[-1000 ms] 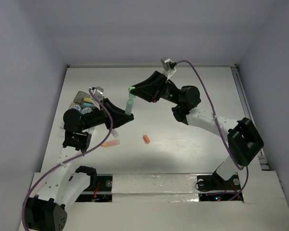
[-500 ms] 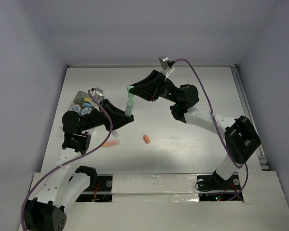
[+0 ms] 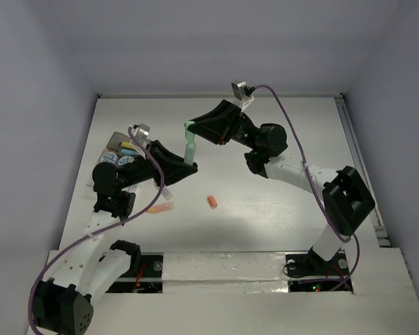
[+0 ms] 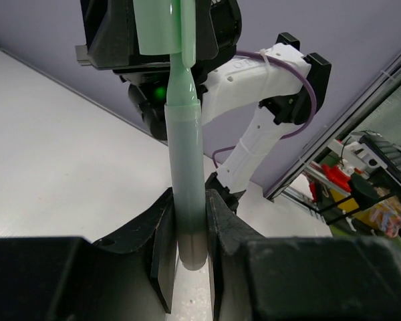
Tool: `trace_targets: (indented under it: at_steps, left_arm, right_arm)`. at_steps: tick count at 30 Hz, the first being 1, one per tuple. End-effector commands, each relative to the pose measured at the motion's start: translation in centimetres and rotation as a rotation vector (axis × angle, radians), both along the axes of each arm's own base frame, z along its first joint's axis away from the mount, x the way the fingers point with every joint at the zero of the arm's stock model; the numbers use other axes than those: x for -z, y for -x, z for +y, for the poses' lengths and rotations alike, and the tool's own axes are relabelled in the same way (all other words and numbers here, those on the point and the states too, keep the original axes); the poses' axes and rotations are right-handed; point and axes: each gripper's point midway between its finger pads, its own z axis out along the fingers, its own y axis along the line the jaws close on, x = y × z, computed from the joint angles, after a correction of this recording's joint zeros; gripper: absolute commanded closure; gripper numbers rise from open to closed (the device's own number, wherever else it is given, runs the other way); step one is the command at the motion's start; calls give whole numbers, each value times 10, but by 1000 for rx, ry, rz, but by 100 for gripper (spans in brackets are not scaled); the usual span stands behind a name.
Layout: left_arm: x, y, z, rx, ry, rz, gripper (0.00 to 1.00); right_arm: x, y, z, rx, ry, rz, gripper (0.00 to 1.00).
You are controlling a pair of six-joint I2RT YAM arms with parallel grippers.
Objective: Sort the stationery into containers
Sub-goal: Close the pen cap on the pen.
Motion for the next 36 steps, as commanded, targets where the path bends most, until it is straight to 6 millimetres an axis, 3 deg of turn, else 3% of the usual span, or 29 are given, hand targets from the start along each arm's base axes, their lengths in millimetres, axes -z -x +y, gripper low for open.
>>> trace_targets:
  at_steps: [1, 6, 11, 19, 24, 36]
  left_arm:
    - [-55, 12, 2, -25, 125, -204, 100]
    - [-78, 22, 1, -21, 174, -255, 100]
    - [-96, 28, 8, -56, 216, -297, 100]
    - [-85, 22, 10, -117, 185, -275, 100]
    - [-89, 23, 13, -135, 190, -282, 100]
    - [-109, 25, 11, -126, 207, -323, 100]
  right_arm:
    - [-5, 33, 2, -103, -65, -119, 100]
    - [-1, 46, 9, -127, -59, -132, 100]
    - [-2, 59, 1, -149, -97, -153, 100]
    - [-17, 73, -15, -145, -113, -171, 100]
    - [-21, 77, -19, -147, -120, -179, 100]
    - [-9, 92, 2, -185, -72, -189, 100]
